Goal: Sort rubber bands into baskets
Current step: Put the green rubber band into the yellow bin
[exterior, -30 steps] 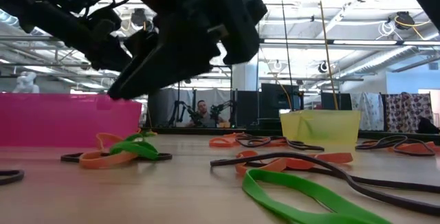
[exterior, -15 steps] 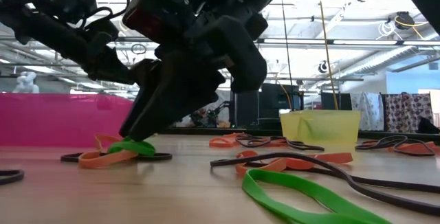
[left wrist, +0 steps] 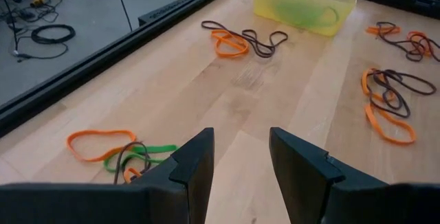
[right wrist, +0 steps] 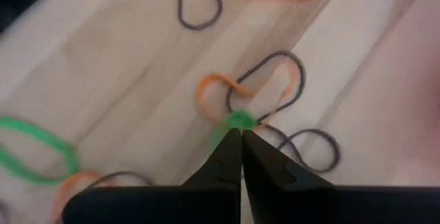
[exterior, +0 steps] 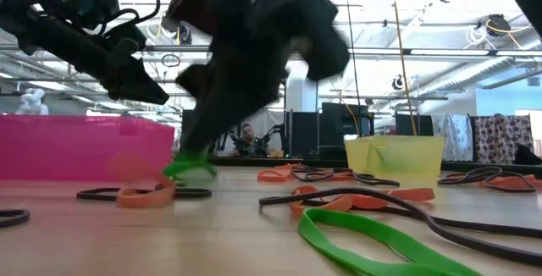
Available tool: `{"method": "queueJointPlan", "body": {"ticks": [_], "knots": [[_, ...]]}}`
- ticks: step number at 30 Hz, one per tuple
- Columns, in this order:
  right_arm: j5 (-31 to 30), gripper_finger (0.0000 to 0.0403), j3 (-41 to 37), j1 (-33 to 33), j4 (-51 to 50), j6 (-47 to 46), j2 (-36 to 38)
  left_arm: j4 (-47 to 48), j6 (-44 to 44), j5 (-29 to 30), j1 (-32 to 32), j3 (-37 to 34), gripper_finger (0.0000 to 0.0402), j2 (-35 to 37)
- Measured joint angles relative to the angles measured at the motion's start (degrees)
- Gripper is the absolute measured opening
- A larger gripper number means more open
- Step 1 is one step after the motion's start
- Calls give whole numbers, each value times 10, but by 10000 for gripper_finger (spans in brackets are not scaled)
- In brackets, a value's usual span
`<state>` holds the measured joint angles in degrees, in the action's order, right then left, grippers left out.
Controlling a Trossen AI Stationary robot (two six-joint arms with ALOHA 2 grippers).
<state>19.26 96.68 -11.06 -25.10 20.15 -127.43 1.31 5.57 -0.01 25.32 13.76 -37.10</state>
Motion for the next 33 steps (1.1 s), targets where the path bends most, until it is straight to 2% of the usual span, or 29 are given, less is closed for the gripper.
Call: {"method": "queueJointPlan", "body": {"ticks": [4,11,16,22,28,33], "knots": [[-9,1,1,-3,-49,3,51,-5,0,0,0,0,148,0],[-146,1,1,9,-270,-8,129,-13,-3,0,-2,0,148,0],[-179,0,-25,64,-361,-30,167,-42,-3,2,-2,0,148,0],[-184,0,-164,192,-368,-7,286,-62,-4,5,-2,0,148,0],[-268,0,-311,348,-245,15,445,-91,-4,61,-2,0,148,0],[-267,0,-392,435,-189,18,506,-107,0,109,-2,0,148,0]]}}
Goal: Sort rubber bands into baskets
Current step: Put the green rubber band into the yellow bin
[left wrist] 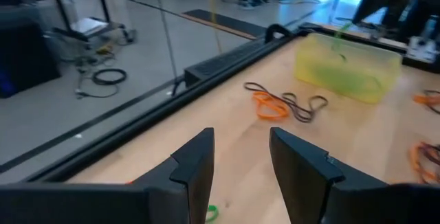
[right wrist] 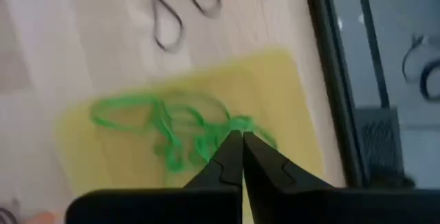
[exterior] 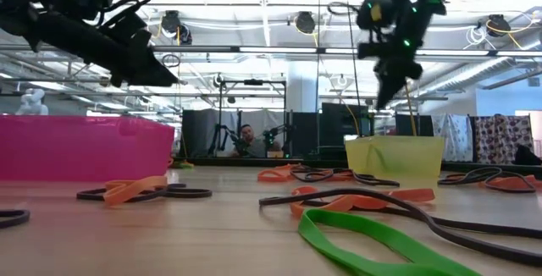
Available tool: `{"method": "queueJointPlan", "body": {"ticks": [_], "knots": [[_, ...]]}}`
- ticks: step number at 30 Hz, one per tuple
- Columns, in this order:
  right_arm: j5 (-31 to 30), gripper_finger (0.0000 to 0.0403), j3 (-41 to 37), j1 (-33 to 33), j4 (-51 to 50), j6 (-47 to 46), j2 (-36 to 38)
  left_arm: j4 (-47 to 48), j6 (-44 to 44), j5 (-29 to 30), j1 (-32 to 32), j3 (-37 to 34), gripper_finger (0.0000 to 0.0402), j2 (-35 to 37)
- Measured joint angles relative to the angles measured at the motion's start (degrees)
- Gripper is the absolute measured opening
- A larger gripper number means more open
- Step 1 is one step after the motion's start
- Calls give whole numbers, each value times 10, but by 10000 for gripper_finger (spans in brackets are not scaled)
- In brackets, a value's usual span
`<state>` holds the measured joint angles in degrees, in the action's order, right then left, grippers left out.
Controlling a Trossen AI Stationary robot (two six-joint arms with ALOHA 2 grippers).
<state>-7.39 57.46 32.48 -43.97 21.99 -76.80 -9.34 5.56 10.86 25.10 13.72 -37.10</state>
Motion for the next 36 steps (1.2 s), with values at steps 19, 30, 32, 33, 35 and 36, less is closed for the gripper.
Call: {"method": "queueJointPlan", "body": {"ticks": [19,30,32,33,35,36], "knots": [[67,22,-41,26,3,-23,-12,54,63,82,10,0,148,-27],[30,111,1,26,-50,-18,-12,-39,10,38,64,0,148,-120],[31,117,15,23,-15,-27,-12,-38,6,37,68,0,148,-133],[30,119,18,20,20,-48,-12,-36,1,36,68,0,148,-138],[31,120,19,11,116,-110,-12,-35,-3,33,68,0,148,-147],[34,120,16,5,171,-131,-14,-33,-5,33,68,0,148,-151]]}}
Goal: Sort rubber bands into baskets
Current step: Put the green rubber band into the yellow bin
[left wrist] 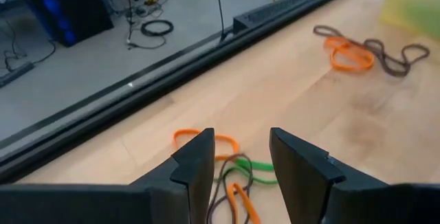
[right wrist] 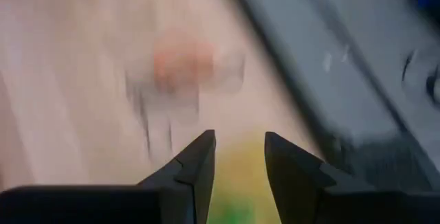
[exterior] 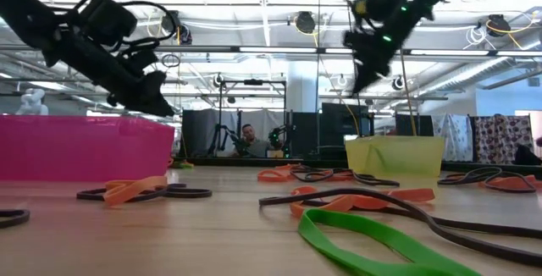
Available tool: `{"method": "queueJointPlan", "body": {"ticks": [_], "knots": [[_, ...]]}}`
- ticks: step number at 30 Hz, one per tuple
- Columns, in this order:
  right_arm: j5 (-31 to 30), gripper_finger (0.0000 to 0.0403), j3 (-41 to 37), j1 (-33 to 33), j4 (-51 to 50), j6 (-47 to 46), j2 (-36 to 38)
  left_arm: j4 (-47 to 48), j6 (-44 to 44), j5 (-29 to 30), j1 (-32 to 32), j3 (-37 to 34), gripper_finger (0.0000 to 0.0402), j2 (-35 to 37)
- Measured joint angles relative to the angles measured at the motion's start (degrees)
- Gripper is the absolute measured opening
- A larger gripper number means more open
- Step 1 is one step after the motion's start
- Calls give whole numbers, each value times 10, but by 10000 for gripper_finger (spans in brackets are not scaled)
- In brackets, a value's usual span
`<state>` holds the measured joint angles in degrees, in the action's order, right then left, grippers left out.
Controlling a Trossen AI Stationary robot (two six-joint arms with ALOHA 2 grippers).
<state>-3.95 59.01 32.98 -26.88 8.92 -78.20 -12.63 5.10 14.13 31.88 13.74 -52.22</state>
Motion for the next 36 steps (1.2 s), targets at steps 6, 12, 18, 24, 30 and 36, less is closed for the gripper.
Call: {"method": "queueJointPlan", "body": {"ticks": [6,12,18,24,30,36], "knots": [[63,120,-14,-74,331,-61,-97,14,-26,19,0,0,148,-17],[83,121,36,-134,537,-139,-283,15,-32,16,0,0,148,-22],[84,121,192,-169,515,-163,-439,26,-50,7,0,0,148,-22],[70,121,366,-165,384,-173,-564,45,-50,8,0,0,148,-22],[53,121,484,-152,329,-171,-646,55,-55,10,0,0,148,-22],[31,121,540,-159,308,-164,-697,57,-75,12,0,0,148,-22]]}}
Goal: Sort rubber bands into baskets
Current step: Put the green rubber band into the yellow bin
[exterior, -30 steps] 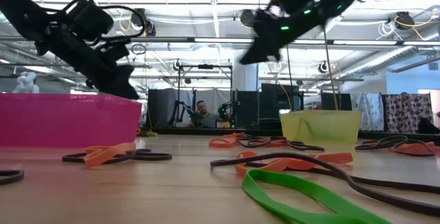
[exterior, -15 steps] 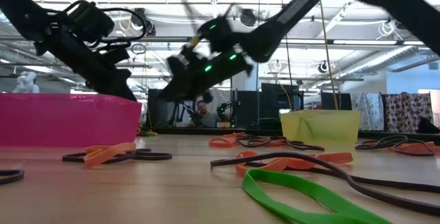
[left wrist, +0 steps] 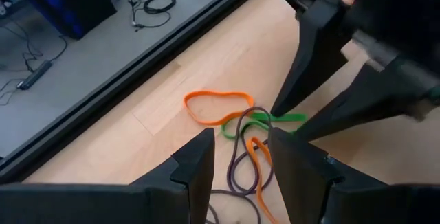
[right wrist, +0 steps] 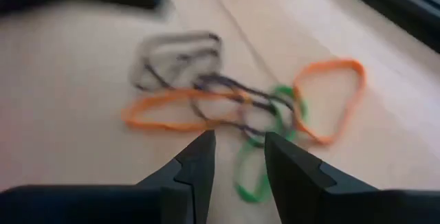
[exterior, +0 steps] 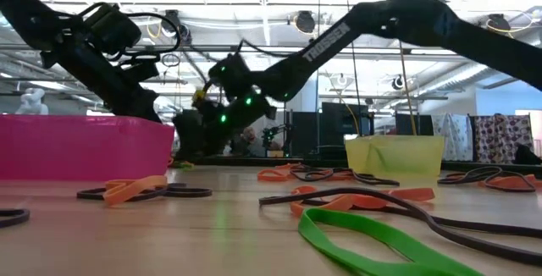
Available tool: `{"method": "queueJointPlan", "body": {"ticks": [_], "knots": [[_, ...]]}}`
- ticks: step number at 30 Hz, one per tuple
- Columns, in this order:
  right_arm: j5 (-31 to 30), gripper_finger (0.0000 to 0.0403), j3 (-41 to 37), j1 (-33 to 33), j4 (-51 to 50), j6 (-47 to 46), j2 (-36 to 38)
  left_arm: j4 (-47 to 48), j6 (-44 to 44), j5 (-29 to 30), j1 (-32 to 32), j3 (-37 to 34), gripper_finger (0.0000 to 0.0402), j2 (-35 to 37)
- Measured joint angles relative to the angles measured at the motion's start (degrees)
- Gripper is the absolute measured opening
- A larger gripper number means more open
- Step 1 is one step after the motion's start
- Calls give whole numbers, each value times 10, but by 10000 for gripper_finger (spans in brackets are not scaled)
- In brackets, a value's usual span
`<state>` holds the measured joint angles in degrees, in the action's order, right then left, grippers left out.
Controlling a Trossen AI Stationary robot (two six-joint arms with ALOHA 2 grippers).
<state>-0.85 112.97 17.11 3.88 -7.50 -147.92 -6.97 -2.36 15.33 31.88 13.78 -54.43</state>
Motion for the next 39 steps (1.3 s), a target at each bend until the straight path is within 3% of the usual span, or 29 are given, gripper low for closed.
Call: {"method": "queueJointPlan", "body": {"ticks": [17,23,27,39], "knots": [[-18,73,5,-3,-45,106,-1,-30,-12,4,0,0,148,0],[-15,9,5,-1,-47,117,-1,-30,-10,4,0,0,148,0],[-21,3,4,4,-50,102,4,-30,-10,4,0,0,148,0],[-26,1,4,-16,-238,108,131,-46,-8,3,0,0,148,0]]}}
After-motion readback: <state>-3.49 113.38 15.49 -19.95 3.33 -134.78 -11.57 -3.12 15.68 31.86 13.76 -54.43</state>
